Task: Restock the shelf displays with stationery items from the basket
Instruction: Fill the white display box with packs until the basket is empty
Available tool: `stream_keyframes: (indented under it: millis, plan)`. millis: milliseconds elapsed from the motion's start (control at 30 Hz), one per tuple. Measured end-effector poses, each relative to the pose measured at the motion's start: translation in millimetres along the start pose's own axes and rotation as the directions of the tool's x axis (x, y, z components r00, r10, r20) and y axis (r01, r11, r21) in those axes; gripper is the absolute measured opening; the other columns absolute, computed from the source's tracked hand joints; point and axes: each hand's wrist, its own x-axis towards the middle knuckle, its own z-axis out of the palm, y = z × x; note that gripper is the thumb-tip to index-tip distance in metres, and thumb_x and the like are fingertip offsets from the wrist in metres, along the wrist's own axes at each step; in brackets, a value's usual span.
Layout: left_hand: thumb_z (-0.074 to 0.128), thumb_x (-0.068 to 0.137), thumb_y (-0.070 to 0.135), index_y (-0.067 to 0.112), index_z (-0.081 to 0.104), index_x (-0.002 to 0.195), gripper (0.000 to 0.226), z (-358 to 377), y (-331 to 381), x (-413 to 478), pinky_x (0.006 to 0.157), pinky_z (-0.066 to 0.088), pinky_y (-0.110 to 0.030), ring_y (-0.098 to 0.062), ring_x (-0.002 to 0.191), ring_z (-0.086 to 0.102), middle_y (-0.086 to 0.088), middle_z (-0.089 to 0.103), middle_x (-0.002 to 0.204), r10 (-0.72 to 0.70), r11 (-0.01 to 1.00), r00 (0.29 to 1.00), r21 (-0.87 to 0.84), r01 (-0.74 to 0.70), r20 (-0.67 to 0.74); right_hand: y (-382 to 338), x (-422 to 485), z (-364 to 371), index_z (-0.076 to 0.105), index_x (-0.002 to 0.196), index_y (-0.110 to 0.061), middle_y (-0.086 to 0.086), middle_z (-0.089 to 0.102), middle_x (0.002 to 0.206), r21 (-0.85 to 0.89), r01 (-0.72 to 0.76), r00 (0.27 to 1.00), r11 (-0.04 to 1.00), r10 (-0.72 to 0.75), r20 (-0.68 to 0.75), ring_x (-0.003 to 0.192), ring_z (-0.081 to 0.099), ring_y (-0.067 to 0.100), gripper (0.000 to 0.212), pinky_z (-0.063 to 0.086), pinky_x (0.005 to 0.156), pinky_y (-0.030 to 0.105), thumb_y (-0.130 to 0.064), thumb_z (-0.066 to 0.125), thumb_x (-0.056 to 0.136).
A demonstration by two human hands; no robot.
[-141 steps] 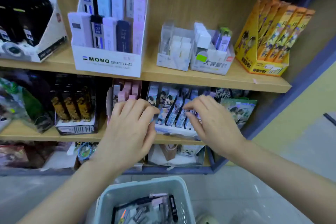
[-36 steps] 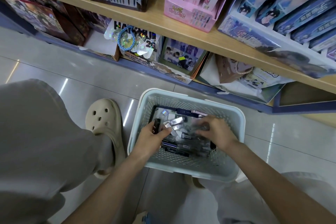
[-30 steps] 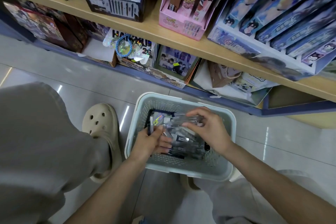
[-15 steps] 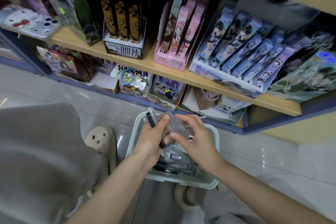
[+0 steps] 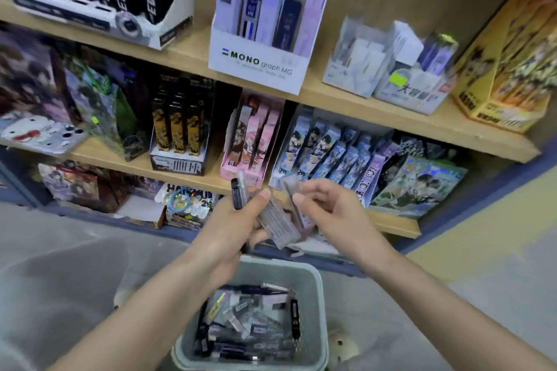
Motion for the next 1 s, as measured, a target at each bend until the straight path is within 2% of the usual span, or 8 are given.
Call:
stream_keyframes:
  millis: [133,233,433,567,667,733,900,1000]
  plan:
    - [0.052,0.095,0.018,0.009,0.063,0.094,0.014,17,38,2,0.053,0.055,-0.018,-0.014,0.072,0.072,-0.008,0.074,0.086,0.042,0.997,0.998,0.056,-0.045,0.048,-49,6,-36,0.047,0.095,-0.030,-0.005,0.064,0.080,-0.071,0.124,0.981,0.990,-0.133,-0.140,0.076,0.064,0.008,0.023,0.049,0.073,0.022,-0.016,0.064,0.088]
    - [0.053,0.095,0.019,0.011,0.064,0.098,0.014,29,55,7,0.061,0.058,-0.022,-0.014,0.077,0.072,-0.006,0.073,0.088,0.083,0.992,0.995,0.091,-0.089,0.062,-83,17,-68,0.040,0.101,-0.034,-0.002,0.062,0.089,-0.168,0.230,0.924,0.958,-0.270,-0.272,0.080,0.067,0.015,0.033,0.055,0.078,0.033,-0.013,0.062,0.090]
    - [0.055,0.095,0.022,0.018,0.063,0.096,0.010,43,70,22,0.092,0.051,-0.040,-0.021,0.093,0.069,-0.007,0.073,0.095,0.102,0.992,0.993,0.074,-0.106,0.055,-117,66,-117,0.047,0.103,-0.017,0.000,0.067,0.092,-0.398,0.296,0.743,0.869,-0.471,-0.476,0.082,0.068,0.011,0.015,0.055,0.081,0.039,-0.016,0.058,0.093]
    - [0.053,0.096,0.021,0.014,0.063,0.093,0.012,44,74,29,0.080,0.055,-0.034,-0.014,0.076,0.072,-0.002,0.075,0.077,0.120,0.992,0.991,0.044,-0.122,0.054,-128,108,-132,0.047,0.097,-0.016,-0.007,0.059,0.089,-0.478,0.271,0.660,0.835,-0.523,-0.539,0.084,0.064,0.017,0.014,0.054,0.079,0.033,-0.017,0.059,0.091]
    - [0.054,0.095,0.020,0.010,0.063,0.100,0.015,41,77,33,0.079,0.056,-0.034,-0.015,0.076,0.072,-0.005,0.074,0.082,0.130,0.991,0.991,0.037,-0.132,0.039,-130,137,-135,0.050,0.102,-0.009,-0.015,0.050,0.081,-0.547,0.196,0.675,0.814,-0.517,-0.527,0.071,0.055,0.001,0.015,0.045,0.065,0.009,-0.016,0.059,0.091]
    - [0.053,0.096,0.020,0.009,0.062,0.100,0.015,39,80,35,0.071,0.058,-0.029,-0.014,0.073,0.072,-0.004,0.075,0.078,0.136,0.990,0.990,0.036,-0.137,0.048,-127,152,-136,0.051,0.104,-0.006,-0.015,0.048,0.079,-0.556,0.154,0.713,0.816,-0.482,-0.510,0.066,0.050,-0.004,0.017,0.041,0.060,0.004,-0.015,0.059,0.092]
    - [0.055,0.094,0.021,0.010,0.064,0.098,0.015,33,83,38,0.086,0.055,-0.039,-0.018,0.084,0.072,-0.004,0.075,0.085,0.142,0.990,0.990,0.019,-0.142,0.022,-119,178,-139,0.060,0.095,-0.016,-0.005,0.060,0.086,-0.658,0.018,0.817,0.753,-0.391,-0.425,0.086,0.058,0.012,0.013,0.048,0.077,0.027,-0.024,0.066,0.087]
    - [0.055,0.095,0.021,0.011,0.065,0.091,0.015,30,84,37,0.085,0.055,-0.039,-0.021,0.085,0.072,-0.008,0.074,0.084,0.147,0.989,0.989,0.020,-0.147,0.010,-117,187,-142,0.070,0.087,-0.017,0.002,0.069,0.091,-0.702,-0.048,0.869,0.710,-0.317,-0.380,0.088,0.062,0.017,0.006,0.051,0.080,0.032,-0.023,0.071,0.084]
